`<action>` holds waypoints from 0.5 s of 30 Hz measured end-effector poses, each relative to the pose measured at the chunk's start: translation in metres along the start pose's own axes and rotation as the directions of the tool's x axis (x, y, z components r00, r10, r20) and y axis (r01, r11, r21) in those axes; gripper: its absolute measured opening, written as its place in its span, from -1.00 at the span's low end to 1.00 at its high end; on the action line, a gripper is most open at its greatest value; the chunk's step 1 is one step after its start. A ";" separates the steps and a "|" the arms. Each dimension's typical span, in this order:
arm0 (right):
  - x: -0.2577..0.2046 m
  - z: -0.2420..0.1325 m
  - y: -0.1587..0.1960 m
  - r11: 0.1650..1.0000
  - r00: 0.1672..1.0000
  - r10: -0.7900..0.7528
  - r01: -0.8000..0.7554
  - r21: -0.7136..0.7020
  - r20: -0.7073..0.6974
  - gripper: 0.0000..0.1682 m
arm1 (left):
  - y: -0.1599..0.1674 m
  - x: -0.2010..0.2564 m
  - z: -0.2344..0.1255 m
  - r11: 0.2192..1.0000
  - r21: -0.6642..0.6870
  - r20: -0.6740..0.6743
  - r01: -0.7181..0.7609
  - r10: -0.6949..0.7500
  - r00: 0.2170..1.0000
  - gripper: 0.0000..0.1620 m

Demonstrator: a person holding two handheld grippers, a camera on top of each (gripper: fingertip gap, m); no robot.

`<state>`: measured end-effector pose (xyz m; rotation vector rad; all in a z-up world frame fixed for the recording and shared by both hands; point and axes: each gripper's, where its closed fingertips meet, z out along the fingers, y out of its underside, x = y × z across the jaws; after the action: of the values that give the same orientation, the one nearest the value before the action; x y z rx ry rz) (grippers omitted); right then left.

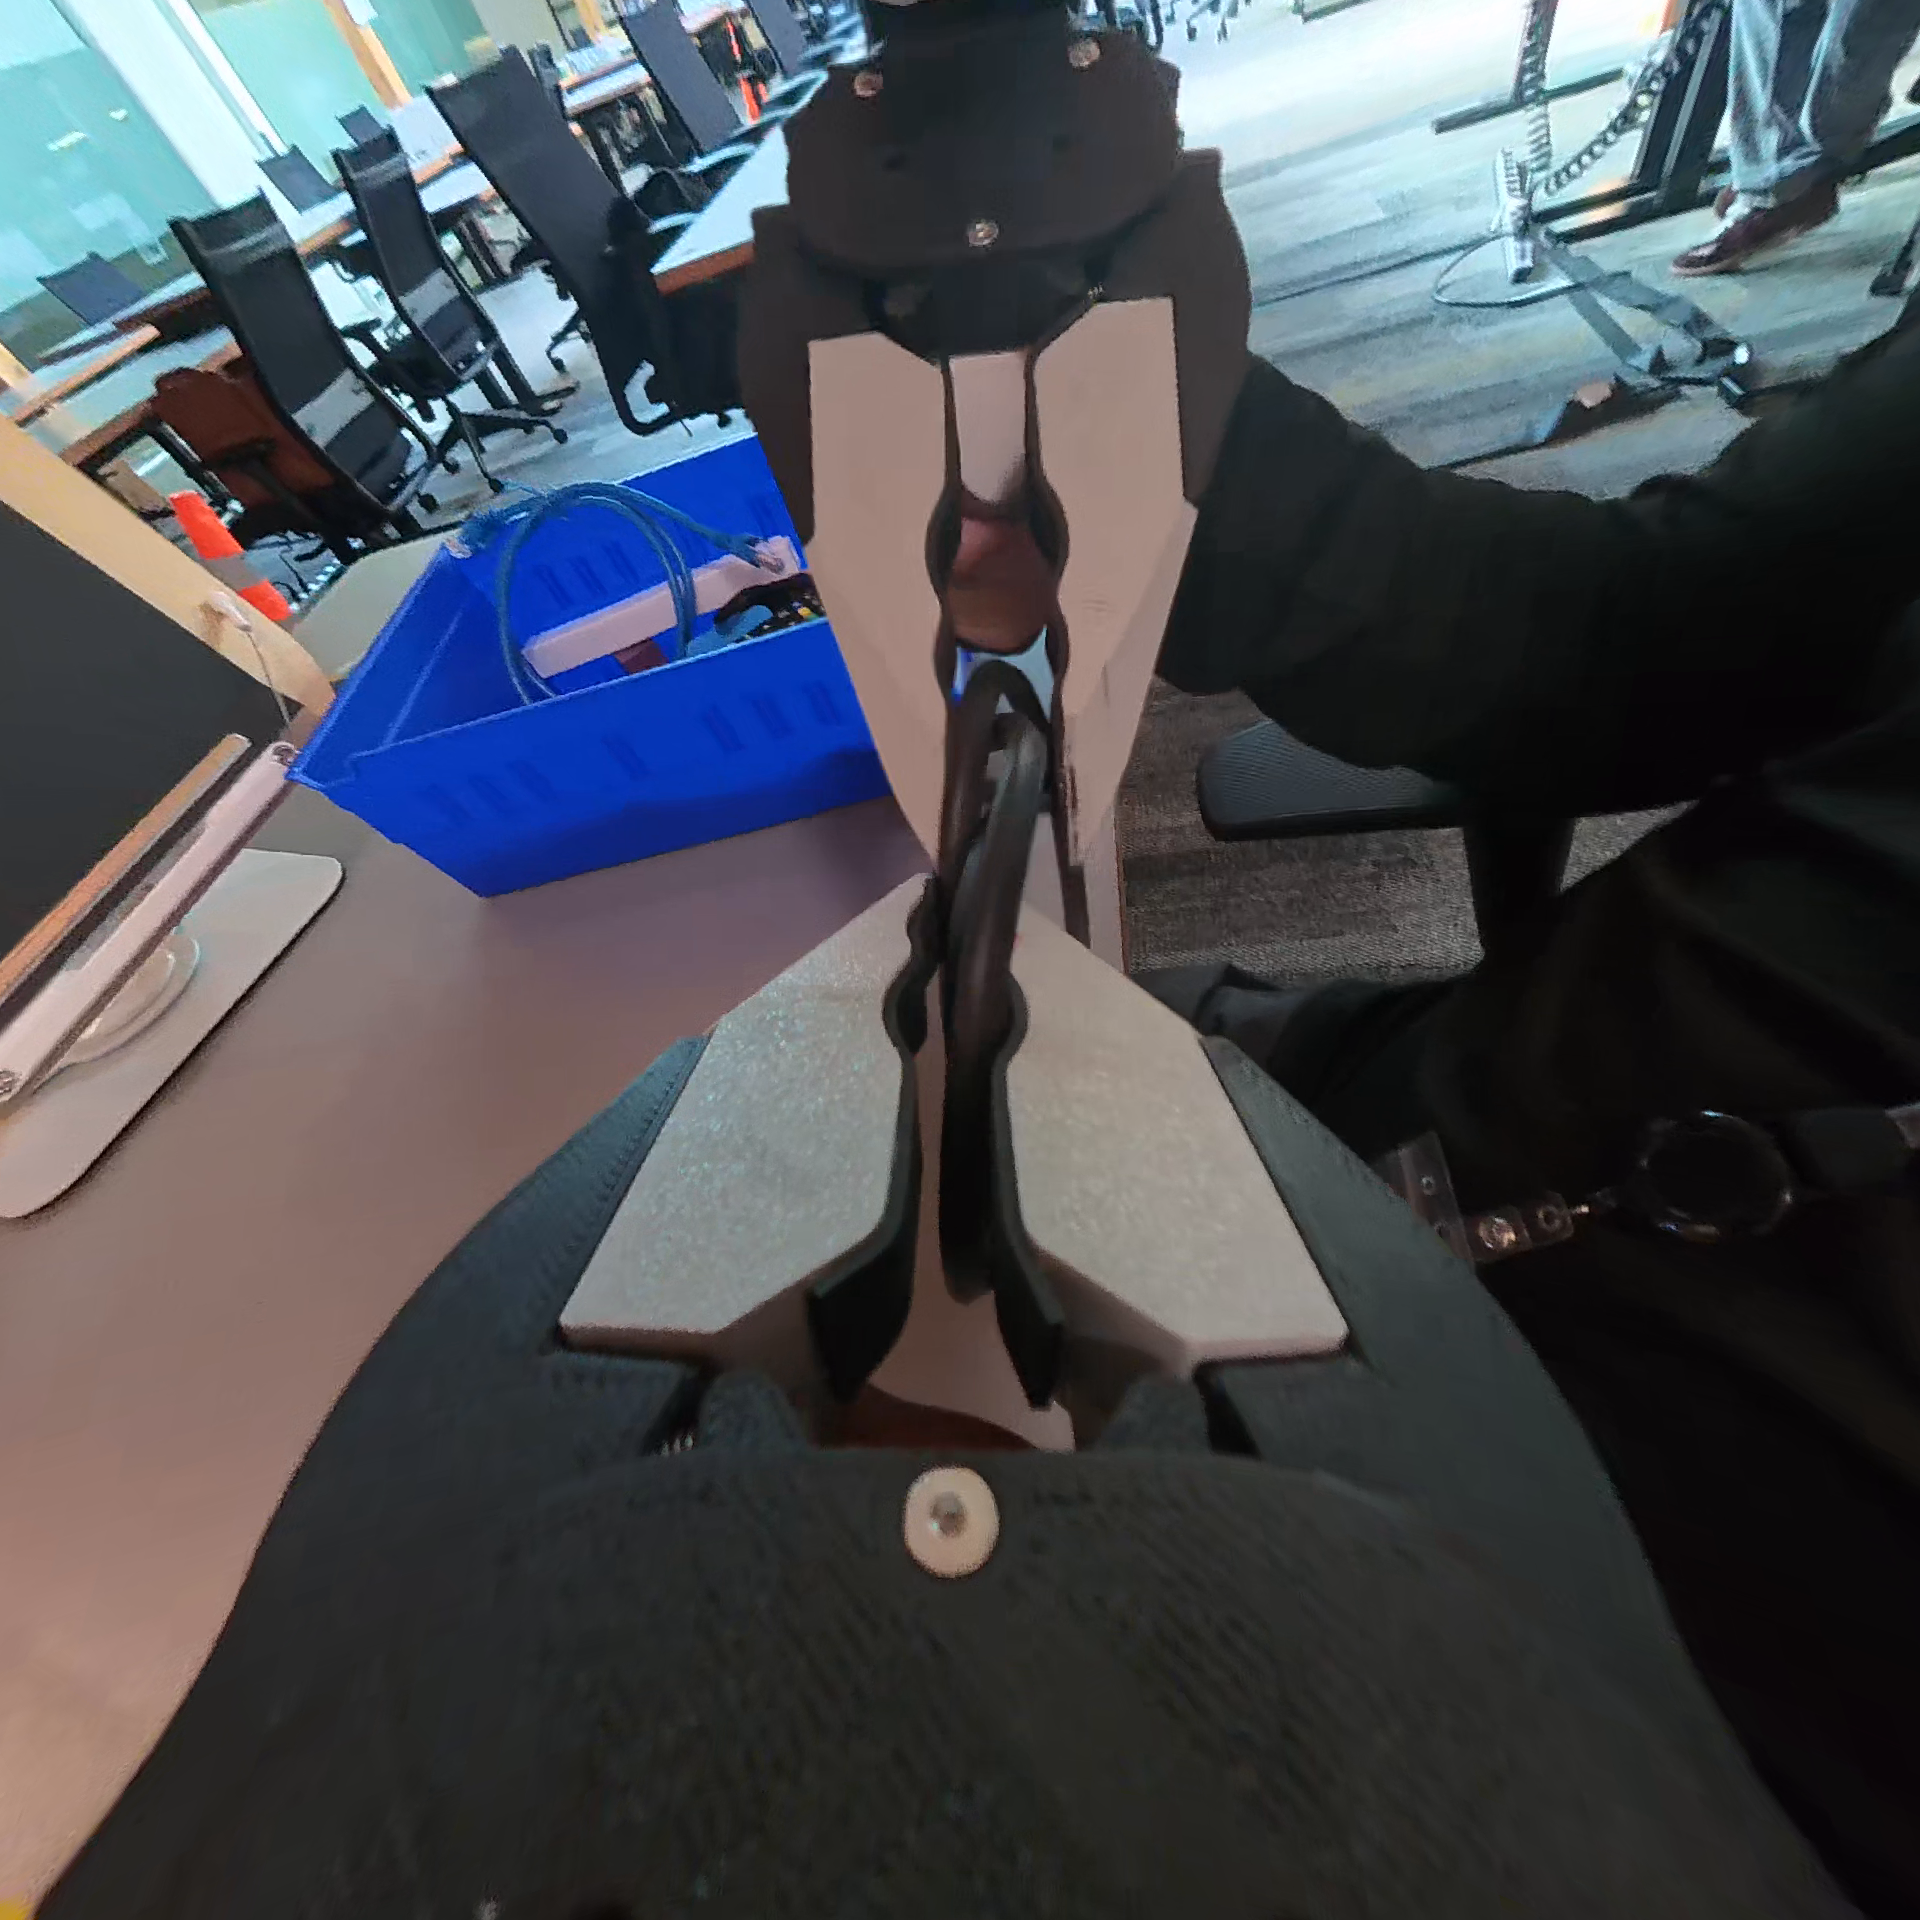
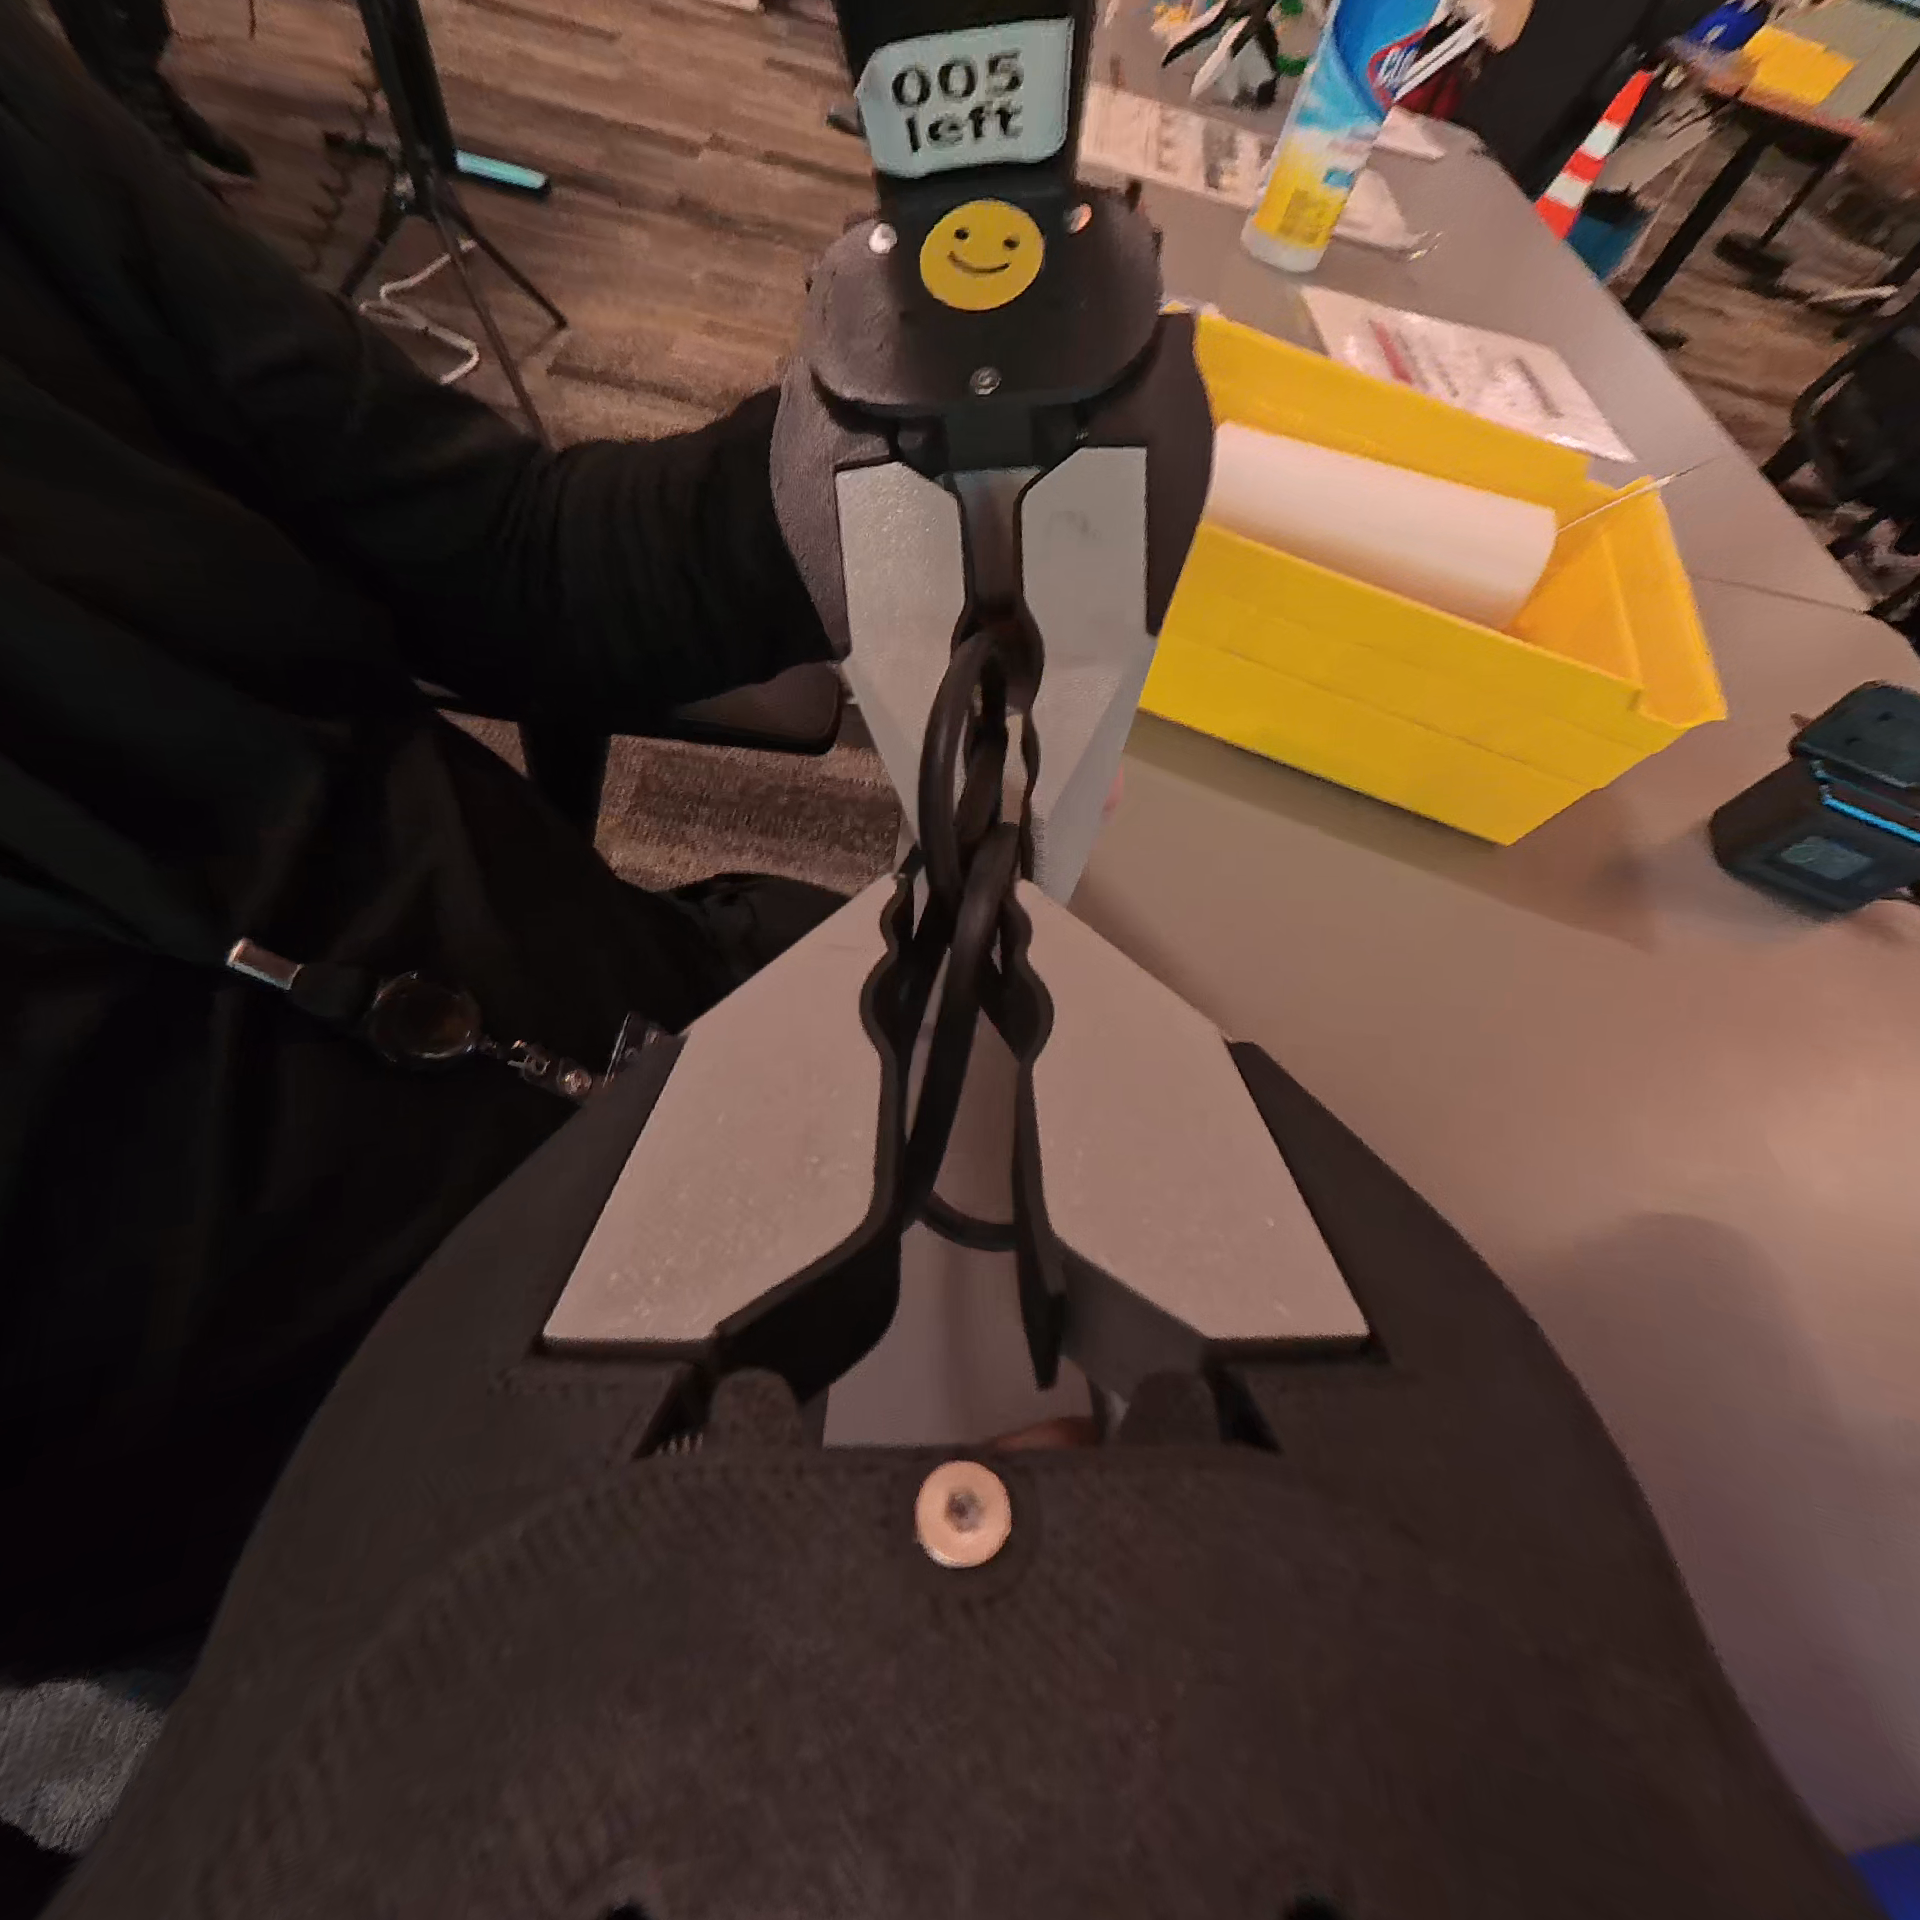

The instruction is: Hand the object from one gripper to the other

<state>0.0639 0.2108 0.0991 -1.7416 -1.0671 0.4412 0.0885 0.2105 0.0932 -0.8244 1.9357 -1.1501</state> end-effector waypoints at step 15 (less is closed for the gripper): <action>0.060 -0.057 -0.006 0.985 0.922 0.168 -0.141 0.103 -0.348 -0.02 | -0.032 -0.097 -0.064 0.911 0.344 0.351 0.229 -0.351 0.868 -0.97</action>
<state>0.1340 0.2289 0.1398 -1.7613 -0.6490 0.2451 0.0922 0.3043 0.1692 -1.1187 1.2887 -1.2831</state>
